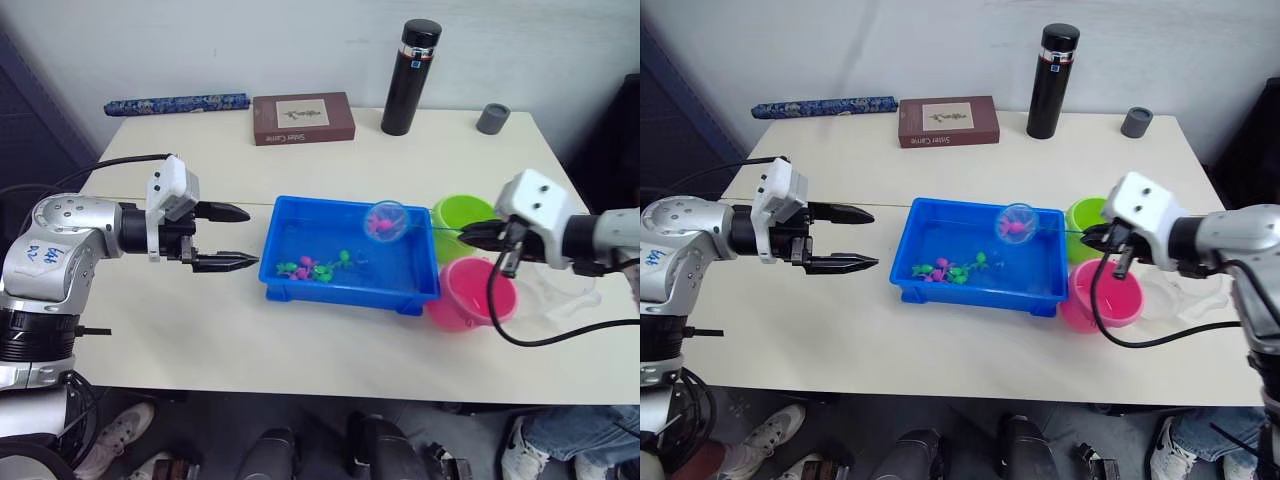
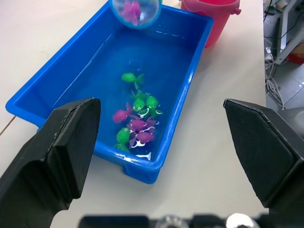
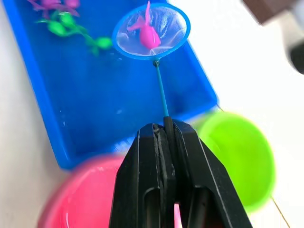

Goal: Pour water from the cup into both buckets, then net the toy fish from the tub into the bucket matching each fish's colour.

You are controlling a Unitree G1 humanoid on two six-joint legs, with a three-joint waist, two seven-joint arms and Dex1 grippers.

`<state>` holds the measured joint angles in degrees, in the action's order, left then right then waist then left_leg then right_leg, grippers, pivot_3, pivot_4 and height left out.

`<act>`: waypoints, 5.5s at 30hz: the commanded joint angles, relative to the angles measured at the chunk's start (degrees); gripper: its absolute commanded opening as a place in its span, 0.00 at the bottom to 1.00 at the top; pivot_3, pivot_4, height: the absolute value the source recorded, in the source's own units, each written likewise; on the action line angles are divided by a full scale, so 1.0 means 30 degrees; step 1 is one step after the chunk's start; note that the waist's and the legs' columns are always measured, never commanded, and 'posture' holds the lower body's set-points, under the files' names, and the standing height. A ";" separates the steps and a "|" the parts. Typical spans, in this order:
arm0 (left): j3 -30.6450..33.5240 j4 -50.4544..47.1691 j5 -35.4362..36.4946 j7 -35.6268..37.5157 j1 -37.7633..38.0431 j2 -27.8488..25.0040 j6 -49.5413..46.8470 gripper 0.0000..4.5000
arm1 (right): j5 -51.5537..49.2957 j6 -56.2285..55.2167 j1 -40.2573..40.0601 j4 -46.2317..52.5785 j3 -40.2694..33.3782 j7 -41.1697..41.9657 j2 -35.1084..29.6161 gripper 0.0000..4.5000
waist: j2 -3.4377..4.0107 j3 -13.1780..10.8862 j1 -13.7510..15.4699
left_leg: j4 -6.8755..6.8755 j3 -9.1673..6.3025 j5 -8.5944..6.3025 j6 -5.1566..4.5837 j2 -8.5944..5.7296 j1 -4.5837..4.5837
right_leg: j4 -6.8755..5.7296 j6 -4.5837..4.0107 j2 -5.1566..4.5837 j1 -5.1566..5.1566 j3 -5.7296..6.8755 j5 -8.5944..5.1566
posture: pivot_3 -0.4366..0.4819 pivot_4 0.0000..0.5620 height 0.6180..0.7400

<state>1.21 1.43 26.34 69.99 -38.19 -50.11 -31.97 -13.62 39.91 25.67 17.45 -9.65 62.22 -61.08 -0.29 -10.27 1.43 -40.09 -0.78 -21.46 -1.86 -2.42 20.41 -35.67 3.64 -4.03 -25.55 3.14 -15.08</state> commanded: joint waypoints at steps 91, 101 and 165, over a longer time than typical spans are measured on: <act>-0.2334 0.7947 -0.3513 0.3827 -0.5575 0.4187 0.4252 0.99 | 1.3692 -2.1747 -2.0225 0.4907 -1.3182 -1.0785 0.6216 0.00 | -0.0009 0.0007 -0.0036 | -0.0027 0.0187 0.0000 -0.0018 0.0018 -0.0115 | -0.0108 0.0010 0.0117 0.0021 -0.0222 0.0006 | 0.48 0.27 0.99; -0.2344 0.8584 -0.3760 0.4011 -0.5861 0.4382 0.4728 0.99 | 1.5409 -2.4257 -2.0204 0.5080 -1.3146 -1.2548 0.6996 0.00 | -0.0010 0.0007 -0.0020 | -0.0023 0.0200 0.0000 -0.0019 0.0023 -0.0123 | -0.0110 0.0010 0.0132 0.0021 -0.0240 0.0005 | 0.48 0.27 0.99; 0.0837 0.1021 -0.1442 0.0435 -0.0100 0.1367 0.0523 0.99 | -0.3157 0.2990 0.1144 0.2942 -0.2201 -0.6625 0.2542 0.00 | -0.0095 -0.0010 -0.0312 | 0.0023 0.0496 -0.0087 -0.0095 0.0072 -0.0288 | -0.0080 0.0052 0.0146 0.0003 -0.0544 0.0031 | 0.48 0.27 0.99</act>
<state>1.75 6.71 21.11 71.86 -38.74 -44.59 -30.30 -21.09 48.53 27.41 25.03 -16.84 40.24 -51.95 -0.58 -10.30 0.49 -40.02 0.71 -21.72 -2.14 -2.20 19.55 -35.90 3.79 -3.59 -25.54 1.52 -14.99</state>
